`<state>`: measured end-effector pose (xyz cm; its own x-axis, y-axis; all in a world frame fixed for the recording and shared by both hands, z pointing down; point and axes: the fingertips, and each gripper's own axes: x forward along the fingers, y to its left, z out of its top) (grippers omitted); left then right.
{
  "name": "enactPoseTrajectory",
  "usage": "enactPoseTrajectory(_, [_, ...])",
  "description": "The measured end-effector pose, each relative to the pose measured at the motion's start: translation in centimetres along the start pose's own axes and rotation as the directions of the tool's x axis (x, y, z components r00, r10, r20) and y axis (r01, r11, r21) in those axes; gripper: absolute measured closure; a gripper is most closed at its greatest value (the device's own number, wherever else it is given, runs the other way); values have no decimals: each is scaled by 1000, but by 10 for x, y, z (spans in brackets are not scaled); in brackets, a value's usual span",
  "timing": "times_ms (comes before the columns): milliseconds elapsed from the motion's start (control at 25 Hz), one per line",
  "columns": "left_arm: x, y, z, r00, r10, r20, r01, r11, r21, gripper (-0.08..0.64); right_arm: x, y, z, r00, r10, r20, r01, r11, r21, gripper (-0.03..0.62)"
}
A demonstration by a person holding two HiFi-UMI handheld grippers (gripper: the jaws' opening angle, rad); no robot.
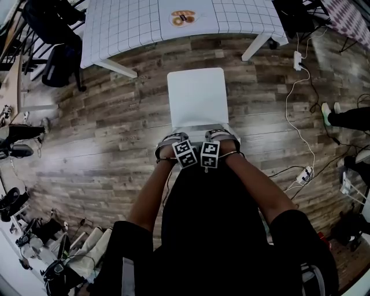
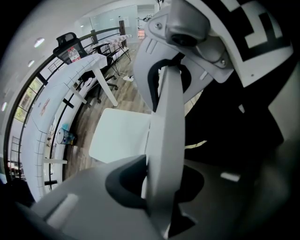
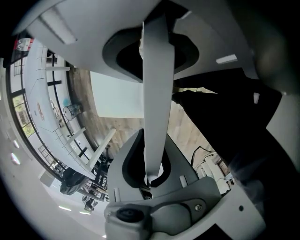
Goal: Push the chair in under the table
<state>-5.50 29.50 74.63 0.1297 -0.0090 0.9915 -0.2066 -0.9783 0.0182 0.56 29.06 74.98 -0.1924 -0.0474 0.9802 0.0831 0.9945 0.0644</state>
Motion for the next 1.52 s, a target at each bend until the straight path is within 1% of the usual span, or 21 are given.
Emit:
enactPoseTrajectory(120, [-1,2,-1,1000,-13,-6,13,1000,-13,462,0,-1,1,1000,6,0,-6,1000,7,521])
enactPoseTrajectory(320, [-7,7,2,1000,-9,-9,9,1000,-18,462,-6,-8,0,1000,21,1,-21,1000,3,520])
enactPoseTrajectory(520, [-10,30,9,1000,-1,-14,1,1000,-19,462,-9,-31,-3,1000,22,5,-22,1000,-6,518])
enactPoseTrajectory(720, [-16,52,10,999,-32,-9,31,999,-21,460,-13,-53,0,999,40,4,-40,999,6,519])
enactPoseTrajectory(920, [-22,75,14,999,-41,-4,41,999,-16,462,-16,-77,1,998,58,2,-58,998,0,518])
enactPoseTrajectory(1120, [-27,104,21,999,-44,7,44,999,14,463,-20,-107,-1,998,61,2,-61,998,7,518])
enactPoseTrajectory(1280, [-27,119,21,997,-70,11,70,998,10,463,-18,-122,2,997,72,3,-72,997,12,518])
enactPoseTrajectory(1440, [-28,142,29,998,-53,33,51,997,62,469,-18,-147,-3,997,77,-2,-77,997,4,518])
enactPoseTrajectory(1520, [-28,153,31,998,-56,41,53,996,73,472,-18,-160,-2,997,77,4,-77,997,-1,518])
